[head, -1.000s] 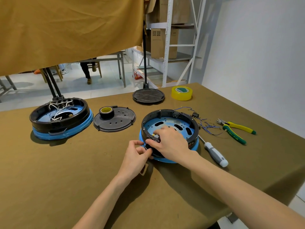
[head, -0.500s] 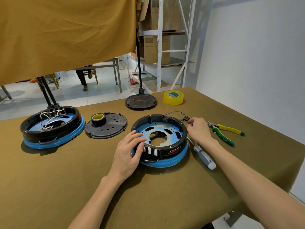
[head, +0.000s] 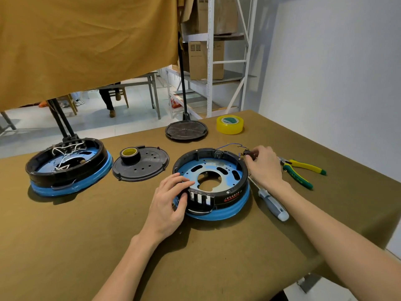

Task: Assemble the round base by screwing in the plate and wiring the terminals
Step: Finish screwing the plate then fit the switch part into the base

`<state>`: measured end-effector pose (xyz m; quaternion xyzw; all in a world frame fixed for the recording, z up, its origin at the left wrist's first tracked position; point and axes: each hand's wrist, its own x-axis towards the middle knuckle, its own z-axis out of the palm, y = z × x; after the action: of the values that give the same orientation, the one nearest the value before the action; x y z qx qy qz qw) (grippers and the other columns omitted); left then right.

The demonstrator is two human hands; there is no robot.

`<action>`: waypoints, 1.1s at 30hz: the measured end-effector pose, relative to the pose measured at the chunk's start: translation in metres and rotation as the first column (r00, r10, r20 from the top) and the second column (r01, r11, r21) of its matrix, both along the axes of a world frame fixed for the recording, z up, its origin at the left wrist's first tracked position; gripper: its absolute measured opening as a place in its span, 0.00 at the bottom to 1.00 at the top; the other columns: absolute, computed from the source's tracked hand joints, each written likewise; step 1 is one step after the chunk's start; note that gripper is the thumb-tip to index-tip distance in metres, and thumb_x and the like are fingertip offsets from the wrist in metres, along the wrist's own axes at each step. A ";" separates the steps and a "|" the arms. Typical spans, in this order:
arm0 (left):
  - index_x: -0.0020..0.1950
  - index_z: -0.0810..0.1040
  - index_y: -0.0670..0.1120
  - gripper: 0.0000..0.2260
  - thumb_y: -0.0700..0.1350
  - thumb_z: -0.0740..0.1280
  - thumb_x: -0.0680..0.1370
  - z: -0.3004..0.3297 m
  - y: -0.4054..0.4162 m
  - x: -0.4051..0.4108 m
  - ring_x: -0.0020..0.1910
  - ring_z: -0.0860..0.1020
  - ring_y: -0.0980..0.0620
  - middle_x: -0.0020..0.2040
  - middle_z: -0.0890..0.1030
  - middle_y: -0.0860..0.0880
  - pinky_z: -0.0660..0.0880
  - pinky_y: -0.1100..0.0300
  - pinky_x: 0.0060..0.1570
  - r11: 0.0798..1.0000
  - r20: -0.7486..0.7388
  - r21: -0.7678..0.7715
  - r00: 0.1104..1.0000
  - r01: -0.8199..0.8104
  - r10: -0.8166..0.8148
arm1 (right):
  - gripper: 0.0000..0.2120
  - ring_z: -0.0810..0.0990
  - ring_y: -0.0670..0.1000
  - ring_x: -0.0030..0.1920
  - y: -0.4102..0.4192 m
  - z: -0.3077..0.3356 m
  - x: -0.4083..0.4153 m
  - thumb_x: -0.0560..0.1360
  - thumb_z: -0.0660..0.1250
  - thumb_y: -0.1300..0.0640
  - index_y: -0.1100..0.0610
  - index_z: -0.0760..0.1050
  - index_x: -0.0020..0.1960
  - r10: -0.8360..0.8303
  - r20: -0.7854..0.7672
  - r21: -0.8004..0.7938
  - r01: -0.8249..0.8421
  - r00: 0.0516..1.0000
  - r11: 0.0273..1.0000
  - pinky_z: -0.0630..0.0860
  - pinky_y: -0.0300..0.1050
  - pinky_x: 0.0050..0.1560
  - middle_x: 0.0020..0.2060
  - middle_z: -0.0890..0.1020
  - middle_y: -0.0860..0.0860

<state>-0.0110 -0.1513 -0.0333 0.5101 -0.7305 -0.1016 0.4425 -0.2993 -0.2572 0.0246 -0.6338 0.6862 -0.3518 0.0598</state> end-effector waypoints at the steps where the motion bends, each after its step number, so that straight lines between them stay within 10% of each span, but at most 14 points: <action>1: 0.68 0.79 0.57 0.18 0.51 0.60 0.80 0.000 0.001 0.001 0.76 0.65 0.61 0.68 0.76 0.61 0.61 0.59 0.74 1.000 0.002 0.003 1.000 0.004 -0.004 | 0.12 0.77 0.55 0.54 0.007 0.004 0.002 0.80 0.68 0.51 0.56 0.79 0.60 0.003 0.056 -0.061 0.001 0.998 0.998 0.77 0.53 0.56 0.55 0.78 0.54; 6: 0.68 0.78 0.57 0.19 0.44 0.63 0.78 0.003 0.006 0.004 0.74 0.66 0.64 0.66 0.76 0.63 0.62 0.59 0.74 1.000 0.003 0.001 1.000 -0.004 0.004 | 0.08 0.77 0.41 0.48 0.038 0.023 0.017 0.79 0.71 0.52 0.53 0.79 0.55 0.225 0.297 -0.126 -0.196 0.928 0.972 0.70 0.32 0.43 0.49 0.79 0.46; 16: 0.67 0.79 0.56 0.18 0.45 0.64 0.78 0.006 0.018 0.006 0.72 0.65 0.66 0.65 0.76 0.62 0.63 0.61 0.71 1.000 0.036 -0.003 0.999 -0.014 0.014 | 0.06 0.77 0.39 0.48 0.045 0.010 0.033 0.82 0.68 0.52 0.52 0.75 0.57 0.344 0.393 -0.032 -0.361 0.853 0.932 0.71 0.27 0.42 0.48 0.79 0.44; 29: 0.72 0.77 0.55 0.21 0.37 0.64 0.82 0.010 0.011 0.013 0.79 0.60 0.62 0.75 0.72 0.59 0.61 0.44 0.79 0.995 0.011 0.097 1.000 -0.020 0.019 | 0.11 0.82 0.48 0.46 0.043 0.021 0.030 0.80 0.71 0.53 0.59 0.79 0.58 0.303 0.587 0.043 -0.403 0.750 0.914 0.74 0.42 0.49 0.48 0.84 0.53; 33: 0.71 0.78 0.54 0.20 0.37 0.65 0.82 0.012 0.013 0.010 0.79 0.62 0.60 0.73 0.73 0.60 0.60 0.49 0.78 0.996 0.033 0.079 0.999 -0.035 0.032 | 0.08 0.81 0.50 0.51 0.051 0.021 0.039 0.81 0.69 0.51 0.54 0.77 0.57 0.334 0.407 0.041 -0.383 0.850 0.923 0.75 0.45 0.53 0.48 0.81 0.47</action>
<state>-0.0005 -0.1385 -0.0215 0.5409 -0.7242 -0.1150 0.4119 -0.2604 -0.2065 0.0459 -0.6625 0.5495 -0.4120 0.2990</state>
